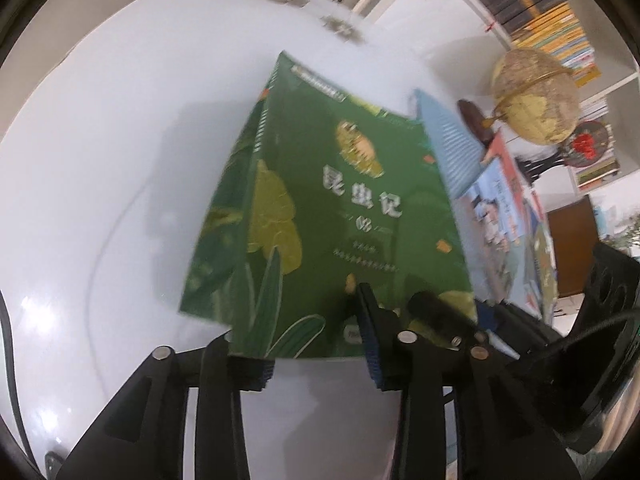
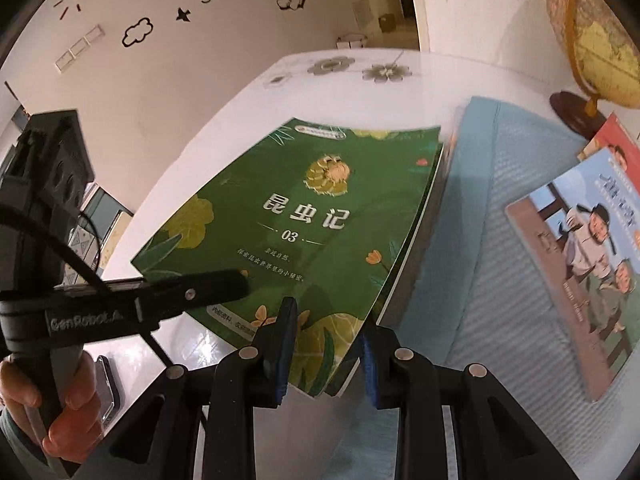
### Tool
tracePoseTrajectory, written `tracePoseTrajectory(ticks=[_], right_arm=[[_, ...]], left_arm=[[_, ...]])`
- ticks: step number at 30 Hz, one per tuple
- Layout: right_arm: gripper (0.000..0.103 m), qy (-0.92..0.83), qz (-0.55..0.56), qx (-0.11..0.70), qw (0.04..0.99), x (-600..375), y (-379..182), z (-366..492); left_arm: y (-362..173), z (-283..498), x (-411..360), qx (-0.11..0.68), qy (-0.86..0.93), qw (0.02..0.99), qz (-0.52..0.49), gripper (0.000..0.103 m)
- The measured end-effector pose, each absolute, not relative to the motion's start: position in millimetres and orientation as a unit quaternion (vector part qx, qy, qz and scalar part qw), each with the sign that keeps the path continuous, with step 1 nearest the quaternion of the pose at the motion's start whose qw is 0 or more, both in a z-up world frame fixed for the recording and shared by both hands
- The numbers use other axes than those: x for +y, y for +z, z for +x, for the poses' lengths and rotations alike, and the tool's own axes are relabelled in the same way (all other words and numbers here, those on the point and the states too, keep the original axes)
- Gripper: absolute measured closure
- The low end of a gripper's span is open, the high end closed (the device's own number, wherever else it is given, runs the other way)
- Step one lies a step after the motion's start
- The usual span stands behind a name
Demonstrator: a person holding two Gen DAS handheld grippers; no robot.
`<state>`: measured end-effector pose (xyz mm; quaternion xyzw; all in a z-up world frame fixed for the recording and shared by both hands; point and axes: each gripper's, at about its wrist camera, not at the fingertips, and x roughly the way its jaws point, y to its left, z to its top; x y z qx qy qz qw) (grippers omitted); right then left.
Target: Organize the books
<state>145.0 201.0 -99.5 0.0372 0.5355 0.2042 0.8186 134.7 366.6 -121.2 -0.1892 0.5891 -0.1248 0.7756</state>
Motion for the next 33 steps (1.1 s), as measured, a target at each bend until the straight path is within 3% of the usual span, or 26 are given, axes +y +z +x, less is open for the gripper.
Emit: tracePoseTrajectory(ticks=[22, 28, 33], right_arm=[[0.073, 0.178, 0.023, 0.555, 0.812, 217, -118, 143], [0.068, 0.17, 0.024, 0.561, 0.81, 183, -109, 135], [0.051, 0.136, 0.012, 0.548, 0.825, 135, -84, 106]], left_arm=[[-122, 155, 393, 0.575, -0.057, 0.802, -0.148, 0.069], [-102, 124, 398, 0.554, -0.022, 0.826, -0.107, 0.069], [-76, 110, 366, 0.533, -0.064, 0.839, -0.087, 0.066]])
